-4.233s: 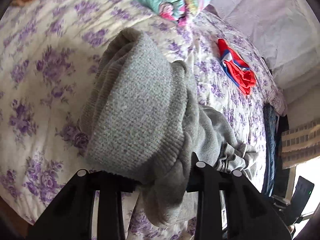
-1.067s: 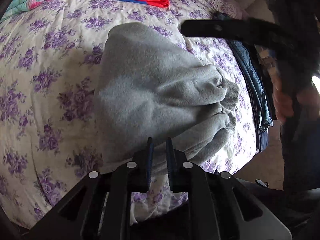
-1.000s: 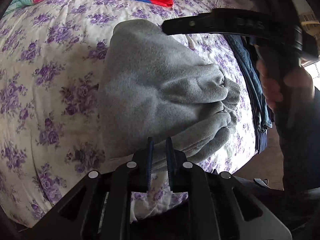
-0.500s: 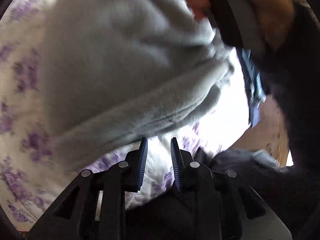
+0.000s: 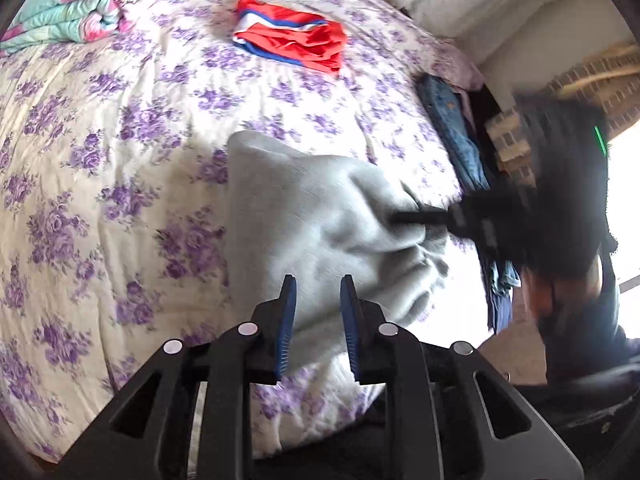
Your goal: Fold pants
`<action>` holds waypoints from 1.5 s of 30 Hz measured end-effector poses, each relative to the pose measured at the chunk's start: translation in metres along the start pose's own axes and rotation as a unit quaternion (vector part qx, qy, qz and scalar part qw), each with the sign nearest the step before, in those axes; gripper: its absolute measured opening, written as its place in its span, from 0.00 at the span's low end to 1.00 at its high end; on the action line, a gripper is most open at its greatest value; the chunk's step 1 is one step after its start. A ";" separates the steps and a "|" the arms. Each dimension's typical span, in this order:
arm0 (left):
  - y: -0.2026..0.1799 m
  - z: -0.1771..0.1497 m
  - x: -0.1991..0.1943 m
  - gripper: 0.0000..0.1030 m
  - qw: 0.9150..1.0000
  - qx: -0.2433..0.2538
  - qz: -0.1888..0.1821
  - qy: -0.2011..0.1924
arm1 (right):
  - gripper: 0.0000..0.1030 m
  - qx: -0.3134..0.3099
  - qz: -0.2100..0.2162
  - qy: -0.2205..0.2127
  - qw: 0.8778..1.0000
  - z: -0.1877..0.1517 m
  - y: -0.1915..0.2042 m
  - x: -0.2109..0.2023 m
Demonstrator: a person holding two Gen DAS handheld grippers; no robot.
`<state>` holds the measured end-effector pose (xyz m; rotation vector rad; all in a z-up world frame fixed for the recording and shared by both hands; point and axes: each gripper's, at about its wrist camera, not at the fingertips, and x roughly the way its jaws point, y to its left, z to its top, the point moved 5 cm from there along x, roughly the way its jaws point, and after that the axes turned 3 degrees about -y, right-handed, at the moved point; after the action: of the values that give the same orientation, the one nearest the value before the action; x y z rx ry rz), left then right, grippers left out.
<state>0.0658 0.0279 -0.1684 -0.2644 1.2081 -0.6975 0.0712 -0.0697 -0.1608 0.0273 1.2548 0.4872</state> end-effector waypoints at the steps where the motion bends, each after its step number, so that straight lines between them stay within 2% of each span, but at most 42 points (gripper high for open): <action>1: 0.003 0.007 0.007 0.20 1.000 -0.005 -0.008 0.005 | 0.04 0.002 0.000 0.003 1.000 -0.014 0.005 0.007; 6: 0.007 0.032 0.068 0.20 0.998 0.001 -0.017 0.058 | 0.04 -0.002 -0.023 -0.045 0.999 -0.045 0.019 0.028; 7: 0.009 0.031 0.080 0.20 0.998 0.000 -0.008 0.070 | 0.04 0.004 -0.025 -0.038 0.999 -0.050 0.018 0.035; 9: 0.015 0.032 0.098 0.20 0.996 -0.002 0.008 0.090 | 0.00 0.008 -0.004 -0.010 1.000 -0.062 0.023 0.046; 12: 0.016 0.031 0.106 0.21 0.995 -0.007 0.007 0.100 | 0.01 -0.024 -0.028 0.022 0.999 -0.081 0.029 0.056; 17: 0.022 0.026 0.107 0.21 0.995 -0.018 -0.001 0.097 | 0.00 -0.010 -0.030 0.021 0.999 -0.086 0.024 0.059; 22: 0.017 0.010 0.073 0.19 0.996 0.004 0.008 0.087 | 0.01 -0.008 -0.035 -0.009 0.999 -0.078 0.027 0.027; 24: 0.011 -0.005 0.063 0.19 0.996 0.013 0.005 0.083 | 0.04 0.012 -0.047 -0.037 0.998 -0.075 0.018 0.004; 28: 0.019 -0.052 0.054 0.19 0.995 0.004 -0.006 0.101 | 0.04 0.051 -0.069 -0.078 0.993 -0.077 0.002 -0.031; 32: 0.030 -0.073 0.059 0.19 0.994 -0.027 -0.013 0.108 | 0.04 0.112 -0.142 -0.080 0.980 -0.083 -0.042 -0.040; 33: 0.031 -0.075 0.057 0.19 0.993 -0.014 -0.013 0.121 | 0.04 0.138 -0.144 -0.078 0.977 -0.086 -0.055 -0.040; 35: 0.030 -0.075 0.053 0.19 0.993 -0.011 -0.008 0.115 | 0.04 0.180 -0.121 -0.084 0.972 -0.093 -0.071 -0.042; 36: 0.030 -0.076 0.051 0.19 0.993 -0.010 -0.006 0.115 | 0.07 0.196 -0.110 -0.089 0.970 -0.096 -0.075 -0.044; 37: 0.029 -0.076 0.051 0.19 0.993 -0.010 -0.005 0.115 | 0.33 0.210 -0.094 -0.095 0.968 -0.099 -0.079 -0.045; 38: 0.030 -0.076 0.052 0.19 0.993 -0.011 -0.006 0.116 | 0.65 0.223 -0.082 -0.101 0.966 -0.102 -0.079 -0.044; 39: 0.030 -0.076 0.052 0.19 0.993 -0.013 -0.005 0.118 | 0.73 0.233 -0.090 -0.110 0.962 -0.104 -0.081 -0.041; 41: 0.030 -0.075 0.056 0.19 0.993 -0.015 -0.001 0.121 | 0.76 0.232 -0.134 -0.115 0.957 -0.105 -0.088 -0.035; 43: 0.028 -0.074 0.056 0.19 0.992 -0.015 0.002 0.123 | 0.80 0.240 -0.157 -0.095 0.953 -0.110 -0.101 -0.020; 45: 0.028 -0.074 0.057 0.19 0.992 -0.018 0.002 0.124 | 0.82 0.283 -0.110 -0.096 0.948 -0.118 -0.119 -0.002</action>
<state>0.0182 0.0264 -0.2530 -0.2093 1.4580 -0.7200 0.0030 -0.2062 -0.2315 0.4071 1.1528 -0.0820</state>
